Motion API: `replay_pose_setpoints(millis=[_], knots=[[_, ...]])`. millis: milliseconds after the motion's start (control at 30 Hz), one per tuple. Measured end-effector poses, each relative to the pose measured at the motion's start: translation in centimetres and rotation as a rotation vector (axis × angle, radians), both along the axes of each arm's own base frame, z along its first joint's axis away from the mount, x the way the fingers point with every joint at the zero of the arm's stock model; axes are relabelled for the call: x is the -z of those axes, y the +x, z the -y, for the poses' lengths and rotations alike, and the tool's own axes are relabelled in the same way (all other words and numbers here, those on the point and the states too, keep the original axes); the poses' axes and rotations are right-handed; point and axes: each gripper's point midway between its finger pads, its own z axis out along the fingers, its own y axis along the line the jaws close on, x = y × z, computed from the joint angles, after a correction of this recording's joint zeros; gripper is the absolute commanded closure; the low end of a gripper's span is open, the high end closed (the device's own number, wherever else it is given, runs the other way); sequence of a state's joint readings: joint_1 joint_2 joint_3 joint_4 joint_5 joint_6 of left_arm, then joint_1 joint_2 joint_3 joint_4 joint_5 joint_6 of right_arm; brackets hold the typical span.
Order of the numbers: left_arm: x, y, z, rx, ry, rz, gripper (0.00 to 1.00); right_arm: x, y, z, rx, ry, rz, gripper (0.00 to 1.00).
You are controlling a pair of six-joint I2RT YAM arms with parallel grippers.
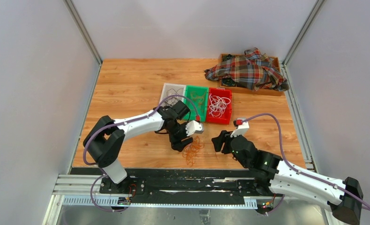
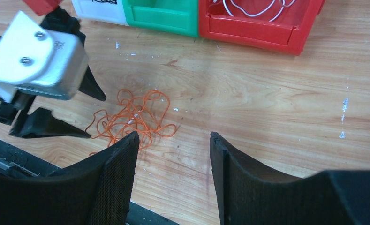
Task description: Untangle the cables
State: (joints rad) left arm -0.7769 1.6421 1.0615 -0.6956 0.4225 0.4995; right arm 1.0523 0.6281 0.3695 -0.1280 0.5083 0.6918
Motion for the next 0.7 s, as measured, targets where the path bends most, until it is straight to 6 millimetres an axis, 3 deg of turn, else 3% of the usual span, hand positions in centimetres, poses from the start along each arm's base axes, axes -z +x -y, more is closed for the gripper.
replay_pose_setpoints(millis=[200,400,533,700], knots=[[1.8,1.1,0.4,-0.058,0.022,0.054,0.7,0.1,0.1,0.2,0.012,-0.009,0.001,0.43],[1.1,1.9,0.2,-0.089,0.027,0.102,0.99,-0.1,0.2,0.1,0.015,0.0,0.009,0.43],[-2.2,1.9,-0.5,-0.067,0.005,0.149,0.99,-0.8,0.5,-0.4,0.007,0.026,0.029,0.42],[-9.4,2.4,-0.7,-0.039,-0.084,0.259,0.99,-1.4,0.9,-1.9,-0.04,0.035,0.064,0.41]])
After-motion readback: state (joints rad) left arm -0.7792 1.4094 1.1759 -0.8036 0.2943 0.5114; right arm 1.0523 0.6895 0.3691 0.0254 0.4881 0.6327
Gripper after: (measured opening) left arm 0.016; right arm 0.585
